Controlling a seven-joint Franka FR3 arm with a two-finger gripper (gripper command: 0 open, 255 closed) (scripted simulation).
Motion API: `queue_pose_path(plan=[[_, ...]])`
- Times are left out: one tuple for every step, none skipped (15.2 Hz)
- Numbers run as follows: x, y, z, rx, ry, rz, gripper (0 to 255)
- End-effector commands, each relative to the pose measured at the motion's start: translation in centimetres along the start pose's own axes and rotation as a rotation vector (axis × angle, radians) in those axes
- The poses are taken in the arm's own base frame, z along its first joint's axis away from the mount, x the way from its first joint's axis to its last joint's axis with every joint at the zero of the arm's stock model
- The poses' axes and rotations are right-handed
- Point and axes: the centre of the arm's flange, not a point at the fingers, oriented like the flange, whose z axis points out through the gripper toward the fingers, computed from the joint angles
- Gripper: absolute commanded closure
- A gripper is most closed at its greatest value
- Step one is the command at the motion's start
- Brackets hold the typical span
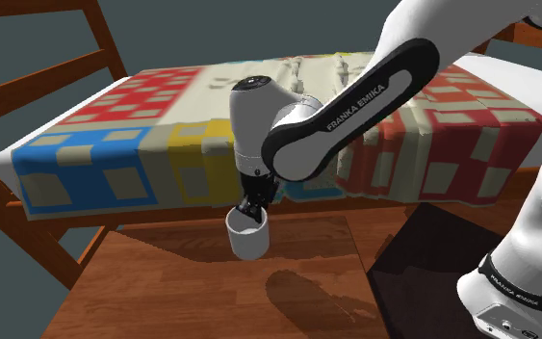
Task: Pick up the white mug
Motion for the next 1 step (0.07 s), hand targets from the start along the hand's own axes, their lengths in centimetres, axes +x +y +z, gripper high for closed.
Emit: queue_pose_path(plan=[[0.03, -0.06, -0.36, 0.0, 0.0, 0.0, 255]])
